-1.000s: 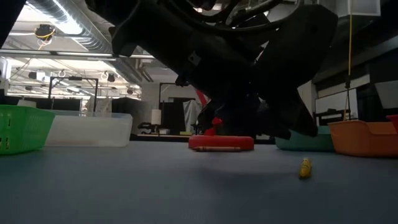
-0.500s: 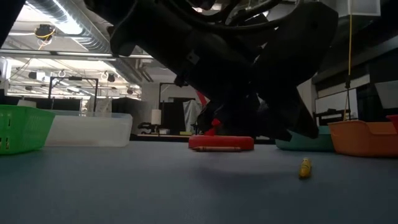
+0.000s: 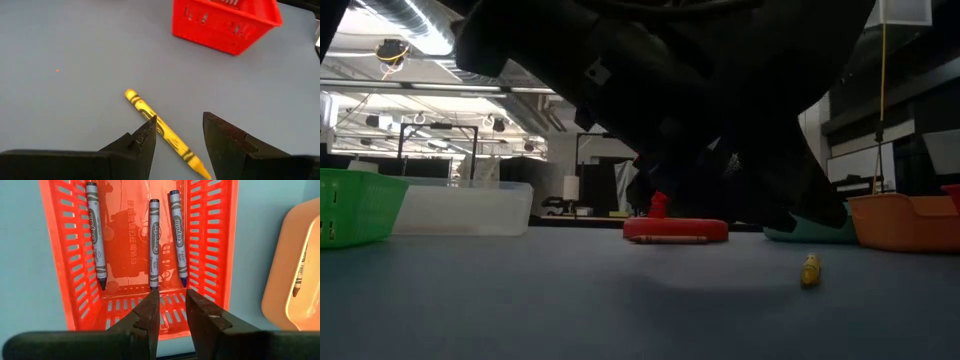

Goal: Sort crayons
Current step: Put the golden crayon into the green bin

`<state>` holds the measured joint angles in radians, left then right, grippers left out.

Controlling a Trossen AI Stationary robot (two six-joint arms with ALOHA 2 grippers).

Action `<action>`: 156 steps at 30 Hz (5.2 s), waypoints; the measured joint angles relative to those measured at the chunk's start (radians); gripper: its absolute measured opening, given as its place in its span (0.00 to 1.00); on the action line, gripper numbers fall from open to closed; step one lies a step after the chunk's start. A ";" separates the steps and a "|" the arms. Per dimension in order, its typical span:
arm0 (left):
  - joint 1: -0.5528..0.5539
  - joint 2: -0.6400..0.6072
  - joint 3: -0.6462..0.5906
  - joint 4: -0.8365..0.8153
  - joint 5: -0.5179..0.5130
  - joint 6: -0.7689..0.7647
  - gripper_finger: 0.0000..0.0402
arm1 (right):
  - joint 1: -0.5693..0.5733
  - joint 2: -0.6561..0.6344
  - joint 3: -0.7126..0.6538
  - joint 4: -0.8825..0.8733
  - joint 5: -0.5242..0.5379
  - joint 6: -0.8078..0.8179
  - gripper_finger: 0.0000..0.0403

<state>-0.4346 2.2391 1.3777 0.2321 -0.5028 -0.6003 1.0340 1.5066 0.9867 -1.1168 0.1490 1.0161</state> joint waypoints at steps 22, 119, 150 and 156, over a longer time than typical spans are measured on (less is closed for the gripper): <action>0.000 0.000 0.000 -0.031 -0.002 -0.040 0.36 | 0.000 0.000 0.000 0.000 0.000 0.000 0.23; 0.541 0.020 0.293 0.020 0.404 0.528 0.01 | -0.190 -0.006 0.140 -0.338 0.139 0.001 0.23; 0.491 -0.397 0.294 -0.764 0.650 0.532 0.01 | -0.296 -0.006 0.456 -0.366 0.331 -0.019 0.23; 0.451 -0.550 0.294 -0.950 0.648 0.533 0.01 | -0.404 -0.006 0.457 -0.293 0.334 -0.191 0.23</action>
<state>0.0165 1.6891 1.6714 -0.7175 0.1451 -0.0677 0.6302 1.5005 1.4441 -1.4099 0.4832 0.8254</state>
